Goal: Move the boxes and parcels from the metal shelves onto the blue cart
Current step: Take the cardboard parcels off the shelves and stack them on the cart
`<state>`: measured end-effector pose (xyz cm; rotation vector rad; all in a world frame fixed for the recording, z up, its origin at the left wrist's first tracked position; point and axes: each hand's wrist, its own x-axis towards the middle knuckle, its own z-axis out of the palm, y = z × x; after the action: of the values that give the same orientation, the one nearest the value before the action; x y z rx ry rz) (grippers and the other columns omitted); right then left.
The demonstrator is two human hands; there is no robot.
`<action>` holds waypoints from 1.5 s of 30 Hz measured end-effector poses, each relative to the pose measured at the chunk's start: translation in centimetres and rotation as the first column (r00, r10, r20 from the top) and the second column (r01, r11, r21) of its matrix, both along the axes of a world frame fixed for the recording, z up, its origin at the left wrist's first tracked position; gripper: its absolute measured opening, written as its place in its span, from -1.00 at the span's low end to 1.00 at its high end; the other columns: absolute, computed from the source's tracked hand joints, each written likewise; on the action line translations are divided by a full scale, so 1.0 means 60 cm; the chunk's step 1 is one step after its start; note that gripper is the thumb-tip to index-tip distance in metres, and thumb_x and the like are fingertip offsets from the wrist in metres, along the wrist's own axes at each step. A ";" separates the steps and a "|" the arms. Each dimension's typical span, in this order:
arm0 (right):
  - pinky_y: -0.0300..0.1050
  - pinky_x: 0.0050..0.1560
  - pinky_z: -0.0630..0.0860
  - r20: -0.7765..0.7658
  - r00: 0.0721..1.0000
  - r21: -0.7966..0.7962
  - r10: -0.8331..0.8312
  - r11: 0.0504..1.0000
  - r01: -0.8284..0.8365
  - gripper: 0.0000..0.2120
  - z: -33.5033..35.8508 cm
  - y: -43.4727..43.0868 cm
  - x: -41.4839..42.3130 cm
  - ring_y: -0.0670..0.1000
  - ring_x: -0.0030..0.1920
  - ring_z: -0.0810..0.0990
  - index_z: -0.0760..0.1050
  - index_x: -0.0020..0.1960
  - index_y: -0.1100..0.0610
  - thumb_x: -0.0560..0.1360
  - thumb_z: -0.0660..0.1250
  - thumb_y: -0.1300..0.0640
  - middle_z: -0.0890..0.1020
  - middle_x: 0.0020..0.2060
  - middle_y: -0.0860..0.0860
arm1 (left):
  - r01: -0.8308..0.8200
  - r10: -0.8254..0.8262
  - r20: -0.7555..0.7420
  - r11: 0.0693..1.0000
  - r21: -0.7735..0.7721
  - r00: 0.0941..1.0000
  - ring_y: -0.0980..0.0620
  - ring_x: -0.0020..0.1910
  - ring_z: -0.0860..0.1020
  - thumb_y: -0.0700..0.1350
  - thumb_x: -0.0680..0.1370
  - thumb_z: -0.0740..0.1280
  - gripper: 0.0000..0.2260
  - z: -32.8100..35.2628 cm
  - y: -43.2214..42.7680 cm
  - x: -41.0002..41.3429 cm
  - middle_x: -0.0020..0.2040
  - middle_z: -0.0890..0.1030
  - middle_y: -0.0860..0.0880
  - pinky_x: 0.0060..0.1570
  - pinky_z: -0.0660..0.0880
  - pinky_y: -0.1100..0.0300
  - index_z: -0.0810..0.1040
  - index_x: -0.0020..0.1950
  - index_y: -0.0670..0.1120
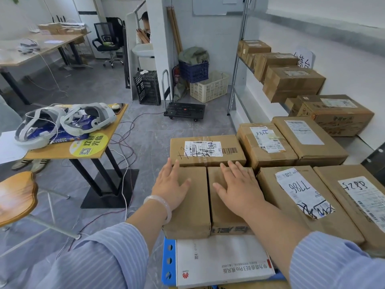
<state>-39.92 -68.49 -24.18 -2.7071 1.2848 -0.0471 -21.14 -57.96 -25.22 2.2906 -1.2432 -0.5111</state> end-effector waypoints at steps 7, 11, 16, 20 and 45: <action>0.09 0.51 -0.21 -0.049 0.998 0.023 -0.031 0.999 0.032 -0.31 -0.002 -0.047 0.030 0.00 0.55 -0.19 -0.10 0.58 0.03 0.57 -0.11 -0.30 -0.09 0.58 0.00 | 0.060 -0.073 0.139 0.994 0.094 0.988 0.05 0.55 -0.13 0.24 0.59 0.09 -0.37 -0.013 -0.017 0.007 0.58 -0.12 0.10 0.50 -0.02 -0.03 -0.04 0.57 0.05; 0.10 0.51 -0.21 -0.075 0.996 0.048 -0.045 0.998 0.049 -0.30 -0.007 -0.057 0.033 -0.01 0.55 -0.19 -0.10 0.58 0.03 0.57 -0.12 -0.31 -0.09 0.58 0.00 | 0.070 -0.090 0.166 0.990 0.121 0.982 0.04 0.55 -0.14 0.26 0.58 0.08 -0.36 -0.012 -0.019 0.008 0.58 -0.13 0.11 0.49 -0.01 -0.05 -0.03 0.57 0.05; 0.12 0.51 -0.21 -0.051 0.997 0.032 -0.063 0.997 0.065 -0.31 -0.013 -0.058 0.032 0.00 0.55 -0.14 -0.06 0.58 0.01 0.56 -0.12 -0.32 -0.04 0.57 -0.01 | 0.056 -0.080 0.193 0.990 0.127 0.978 0.04 0.55 -0.12 0.27 0.57 0.09 -0.36 -0.011 -0.020 0.007 0.58 -0.11 0.11 0.49 0.02 -0.07 0.00 0.57 0.05; 0.14 0.50 -0.20 -0.032 0.997 0.035 -0.076 0.996 0.077 -0.31 -0.012 -0.054 0.033 0.01 0.55 -0.11 -0.03 0.58 0.00 0.56 -0.10 -0.33 0.00 0.57 -0.01 | 0.031 -0.058 0.208 0.991 0.130 0.976 0.03 0.55 -0.11 0.28 0.56 0.10 -0.34 -0.014 -0.021 0.003 0.58 -0.11 0.10 0.49 0.02 -0.09 0.00 0.57 0.06; 0.09 0.51 -0.20 -0.055 0.997 0.043 0.060 0.997 -0.058 -0.37 -0.033 -0.019 -0.011 -0.01 0.55 -0.17 -0.08 0.57 -0.10 0.57 -0.09 -0.30 -0.06 0.58 -0.03 | 0.151 -0.202 0.277 0.969 0.194 0.939 0.04 0.54 -0.18 0.40 0.48 0.02 -0.31 -0.027 0.008 -0.019 0.58 -0.11 0.09 0.47 -0.14 -0.08 -0.02 0.55 0.20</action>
<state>-40.60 -69.65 -26.14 -2.7271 1.2053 0.0616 -22.27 -57.50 -26.84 2.4788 -1.6180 -0.3557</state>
